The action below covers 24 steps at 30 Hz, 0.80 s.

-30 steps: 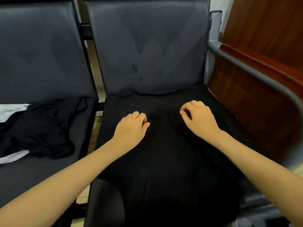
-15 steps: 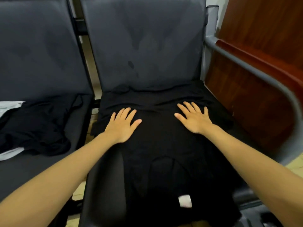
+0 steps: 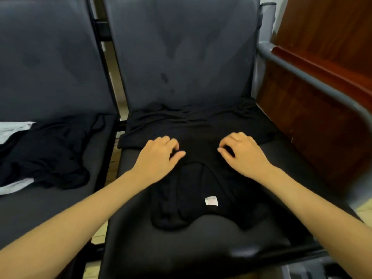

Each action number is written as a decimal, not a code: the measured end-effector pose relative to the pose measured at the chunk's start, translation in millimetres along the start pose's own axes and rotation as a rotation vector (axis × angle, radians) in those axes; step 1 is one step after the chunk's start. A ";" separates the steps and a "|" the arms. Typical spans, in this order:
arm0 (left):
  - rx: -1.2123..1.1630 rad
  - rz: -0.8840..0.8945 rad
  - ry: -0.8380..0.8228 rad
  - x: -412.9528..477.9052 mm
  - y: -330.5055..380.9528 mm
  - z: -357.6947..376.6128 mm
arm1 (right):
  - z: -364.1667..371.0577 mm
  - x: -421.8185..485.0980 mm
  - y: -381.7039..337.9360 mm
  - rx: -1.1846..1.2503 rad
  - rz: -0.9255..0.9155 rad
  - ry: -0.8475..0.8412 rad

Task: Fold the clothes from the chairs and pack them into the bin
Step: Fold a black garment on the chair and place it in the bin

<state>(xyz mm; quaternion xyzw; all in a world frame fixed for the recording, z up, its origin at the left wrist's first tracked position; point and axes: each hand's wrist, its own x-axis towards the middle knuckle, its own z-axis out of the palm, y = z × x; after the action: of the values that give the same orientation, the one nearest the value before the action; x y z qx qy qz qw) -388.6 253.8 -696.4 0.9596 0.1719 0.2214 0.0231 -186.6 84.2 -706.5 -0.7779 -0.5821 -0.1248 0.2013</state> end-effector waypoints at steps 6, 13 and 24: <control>-0.178 -0.167 -0.229 -15.9 6.4 -7.8 | -7.2 -5.6 4.2 -0.007 0.135 -0.309; -0.222 -0.012 -0.187 -80.9 40.2 -44.4 | -59.4 -54.7 -24.5 0.201 -0.066 -0.196; -0.097 -0.186 -0.395 -102.4 71.2 -78.8 | -95.0 -124.6 -45.9 0.004 0.156 -0.341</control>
<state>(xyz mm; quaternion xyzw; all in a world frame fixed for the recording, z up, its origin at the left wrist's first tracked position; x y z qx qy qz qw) -486.2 149.5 -659.6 0.9621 0.2409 0.0339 0.1230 -262.8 -54.8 -667.8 -0.8301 -0.5459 0.0261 0.1106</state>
